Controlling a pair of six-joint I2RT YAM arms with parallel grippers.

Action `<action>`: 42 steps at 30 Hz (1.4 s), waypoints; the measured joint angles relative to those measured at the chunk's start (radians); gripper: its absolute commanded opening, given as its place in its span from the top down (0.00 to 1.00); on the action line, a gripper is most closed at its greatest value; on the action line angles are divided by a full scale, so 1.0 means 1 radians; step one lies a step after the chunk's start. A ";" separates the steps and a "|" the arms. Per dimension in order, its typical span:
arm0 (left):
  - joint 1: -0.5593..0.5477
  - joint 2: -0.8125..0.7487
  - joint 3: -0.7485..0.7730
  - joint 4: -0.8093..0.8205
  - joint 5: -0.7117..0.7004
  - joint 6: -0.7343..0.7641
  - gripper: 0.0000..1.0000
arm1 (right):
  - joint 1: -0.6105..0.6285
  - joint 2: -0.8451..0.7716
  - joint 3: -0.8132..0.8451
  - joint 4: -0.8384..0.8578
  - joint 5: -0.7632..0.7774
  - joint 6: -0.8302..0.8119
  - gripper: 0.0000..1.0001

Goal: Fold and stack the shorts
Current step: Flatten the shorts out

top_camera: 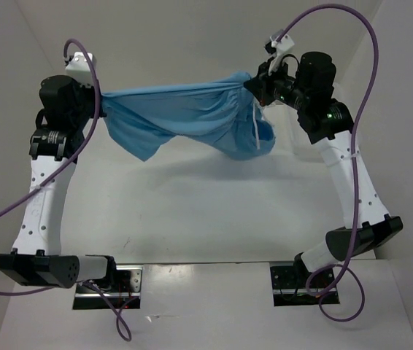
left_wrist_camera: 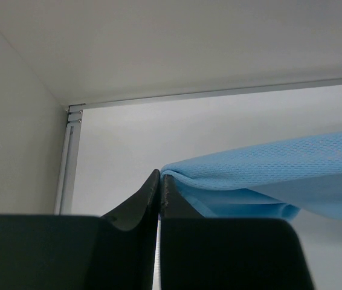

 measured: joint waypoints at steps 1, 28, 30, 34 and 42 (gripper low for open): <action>0.000 -0.013 -0.011 -0.003 0.000 0.000 1.00 | 0.000 -0.002 -0.014 -0.007 0.000 -0.002 1.00; 0.035 -0.063 0.273 -0.016 0.035 0.001 1.00 | -0.008 -0.159 0.129 -0.035 -0.373 0.273 1.00; 0.037 -0.021 0.278 -0.006 0.041 0.001 1.00 | -0.016 -0.144 0.118 -0.006 -0.380 0.318 1.00; 0.011 0.101 0.262 0.014 0.046 0.001 1.00 | -0.058 -0.105 -0.005 0.094 -0.372 0.411 1.00; -0.057 0.502 0.222 0.010 0.025 0.005 1.00 | -0.100 0.249 -0.128 0.190 -0.201 0.464 0.91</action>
